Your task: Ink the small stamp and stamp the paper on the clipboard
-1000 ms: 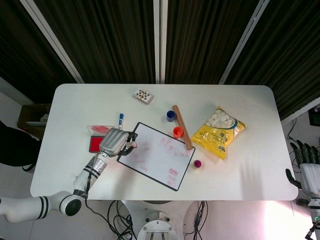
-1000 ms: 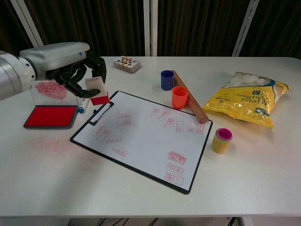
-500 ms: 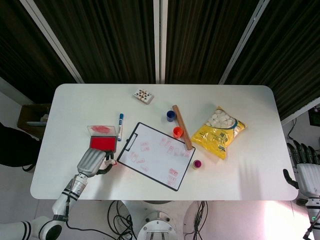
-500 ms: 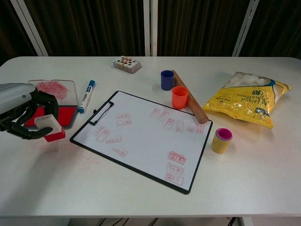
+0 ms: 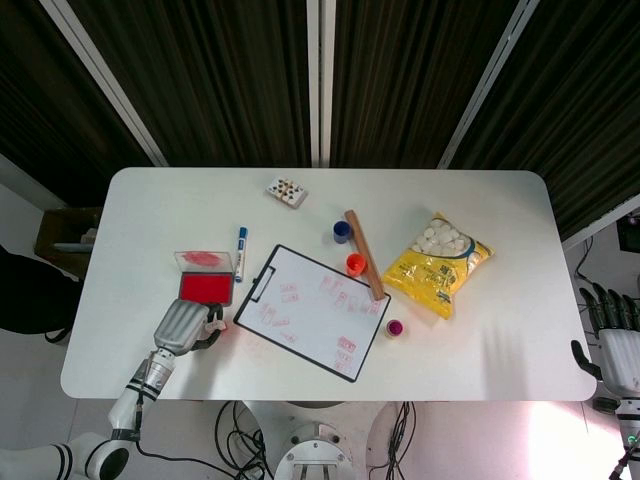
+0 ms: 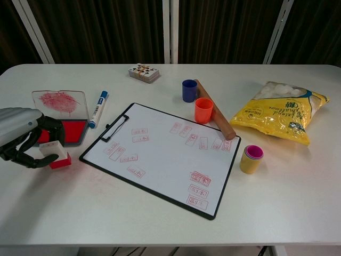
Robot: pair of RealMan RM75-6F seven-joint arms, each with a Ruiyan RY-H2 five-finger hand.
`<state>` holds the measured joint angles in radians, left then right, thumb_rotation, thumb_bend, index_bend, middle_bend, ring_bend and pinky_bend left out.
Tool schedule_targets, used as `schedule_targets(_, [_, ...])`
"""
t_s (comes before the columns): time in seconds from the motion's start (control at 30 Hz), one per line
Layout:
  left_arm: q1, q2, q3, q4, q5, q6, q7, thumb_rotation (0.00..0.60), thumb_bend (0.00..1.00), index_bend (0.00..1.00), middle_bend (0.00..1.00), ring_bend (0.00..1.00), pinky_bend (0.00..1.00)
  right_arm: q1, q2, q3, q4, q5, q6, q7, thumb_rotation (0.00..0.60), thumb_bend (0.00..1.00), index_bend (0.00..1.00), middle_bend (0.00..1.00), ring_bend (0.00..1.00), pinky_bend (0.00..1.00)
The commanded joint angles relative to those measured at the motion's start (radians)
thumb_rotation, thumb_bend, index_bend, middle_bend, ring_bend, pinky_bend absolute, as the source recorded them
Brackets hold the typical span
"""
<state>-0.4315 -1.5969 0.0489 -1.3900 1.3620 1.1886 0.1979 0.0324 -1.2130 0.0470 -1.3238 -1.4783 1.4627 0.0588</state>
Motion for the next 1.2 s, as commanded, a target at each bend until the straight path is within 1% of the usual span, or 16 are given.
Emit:
schedule_targets(0.03, [0.011, -0.009, -0.008, 0.022, -0.007, -0.007, -0.013, 0.6, 0.42, 0.67, 0.7, 0.76, 0.84, 0.0, 0.0, -0.001, -0.001, -0.001, 0.0, -0.002, 0.6, 0.3, 0.0, 0.0, 0.0, 0.0])
schedule_targets(0.23, [0.023, -0.013, -0.018, 0.047, -0.006, -0.012, -0.039, 0.6, 0.41, 0.64, 0.69, 0.76, 0.84, 0.003, -0.003, -0.001, -0.005, -0.003, -0.003, -0.01, 0.6, 0.3, 0.0, 0.0, 0.0, 0.0])
schedule_targets(0.47, [0.032, -0.021, -0.027, 0.07, 0.003, -0.016, -0.055, 0.6, 0.41, 0.57, 0.63, 0.73, 0.83, 0.003, 0.001, -0.001, -0.013, -0.003, -0.001, -0.02, 0.6, 0.3, 0.0, 0.0, 0.0, 0.0])
schedule_targets(0.7, [0.037, -0.017, -0.023, 0.08, 0.026, -0.018, -0.058, 0.6, 0.37, 0.49, 0.56, 0.73, 0.83, 0.005, 0.006, 0.002, -0.02, -0.001, -0.001, -0.023, 0.6, 0.3, 0.0, 0.0, 0.0, 0.0])
schedule_targets(0.8, [0.04, -0.018, -0.024, 0.084, 0.031, -0.018, -0.058, 0.6, 0.36, 0.47, 0.56, 0.73, 0.83, 0.007, 0.006, 0.002, -0.022, -0.002, -0.003, -0.025, 0.6, 0.3, 0.0, 0.0, 0.0, 0.0])
schedule_targets(0.97, [0.042, -0.022, -0.024, 0.092, 0.041, -0.018, -0.05, 0.6, 0.35, 0.46, 0.55, 0.72, 0.83, 0.008, 0.005, 0.002, -0.024, -0.001, -0.006, -0.026, 0.6, 0.3, 0.0, 0.0, 0.0, 0.0])
schedule_targets(1.1, [0.045, -0.024, -0.026, 0.097, 0.048, -0.014, -0.042, 0.6, 0.32, 0.41, 0.54, 0.72, 0.83, 0.007, 0.004, 0.002, -0.022, 0.0, -0.004, -0.025, 0.6, 0.3, 0.0, 0.0, 0.0, 0.0])
schedule_targets(1.2, [0.046, -0.022, -0.027, 0.096, 0.05, -0.018, -0.039, 0.6, 0.31, 0.39, 0.52, 0.71, 0.83, 0.006, 0.004, 0.002, -0.021, 0.001, -0.004, -0.024, 0.6, 0.3, 0.0, 0.0, 0.0, 0.0])
